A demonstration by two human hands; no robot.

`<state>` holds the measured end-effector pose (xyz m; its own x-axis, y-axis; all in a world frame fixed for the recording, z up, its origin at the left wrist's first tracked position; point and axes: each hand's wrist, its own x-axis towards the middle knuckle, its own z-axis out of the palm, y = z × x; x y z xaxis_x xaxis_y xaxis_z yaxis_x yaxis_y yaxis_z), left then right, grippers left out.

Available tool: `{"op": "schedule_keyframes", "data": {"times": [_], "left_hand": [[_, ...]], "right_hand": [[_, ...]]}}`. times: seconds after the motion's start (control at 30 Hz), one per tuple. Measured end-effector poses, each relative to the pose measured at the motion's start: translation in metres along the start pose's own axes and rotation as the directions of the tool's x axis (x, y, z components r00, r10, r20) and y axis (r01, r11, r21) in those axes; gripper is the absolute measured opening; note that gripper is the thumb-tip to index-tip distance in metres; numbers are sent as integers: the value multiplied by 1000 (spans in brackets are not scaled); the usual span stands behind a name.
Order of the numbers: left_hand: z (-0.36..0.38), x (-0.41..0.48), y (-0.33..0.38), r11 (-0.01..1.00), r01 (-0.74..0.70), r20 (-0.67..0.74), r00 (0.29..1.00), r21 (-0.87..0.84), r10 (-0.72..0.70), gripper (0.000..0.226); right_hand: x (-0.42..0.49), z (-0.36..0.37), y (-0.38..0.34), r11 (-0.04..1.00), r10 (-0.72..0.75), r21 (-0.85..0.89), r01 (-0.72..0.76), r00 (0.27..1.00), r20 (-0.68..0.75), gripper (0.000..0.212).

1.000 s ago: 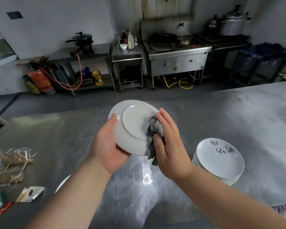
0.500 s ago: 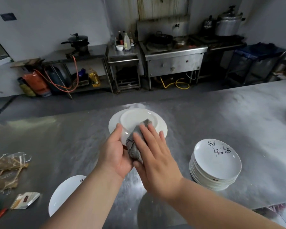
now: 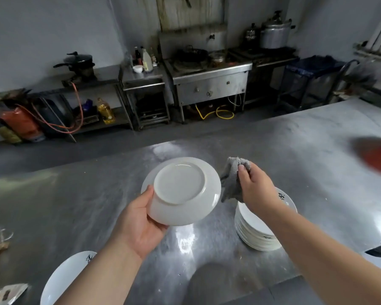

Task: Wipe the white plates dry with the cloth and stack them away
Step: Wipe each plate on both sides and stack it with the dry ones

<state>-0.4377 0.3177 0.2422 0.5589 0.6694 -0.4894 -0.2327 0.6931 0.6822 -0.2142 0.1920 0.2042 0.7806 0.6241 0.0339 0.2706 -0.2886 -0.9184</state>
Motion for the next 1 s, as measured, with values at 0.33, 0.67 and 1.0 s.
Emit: {"op": "schedule_keyframes", "data": {"times": [0.33,0.67,1.0], "left_hand": [[45,37,-82,934,226,122,956,277,-267,32],[97,100,-154,798,304,69,917,520,-394,76],[122,140,-174,569,11,40,996,822,-77,33]], "right_hand": [[-37,-75,74,775,552,185,-604,790,265,49],[-30,-142,126,656,631,262,-708,705,324,35],[8,-153,139,888,413,136,-439,892,181,18]]}}
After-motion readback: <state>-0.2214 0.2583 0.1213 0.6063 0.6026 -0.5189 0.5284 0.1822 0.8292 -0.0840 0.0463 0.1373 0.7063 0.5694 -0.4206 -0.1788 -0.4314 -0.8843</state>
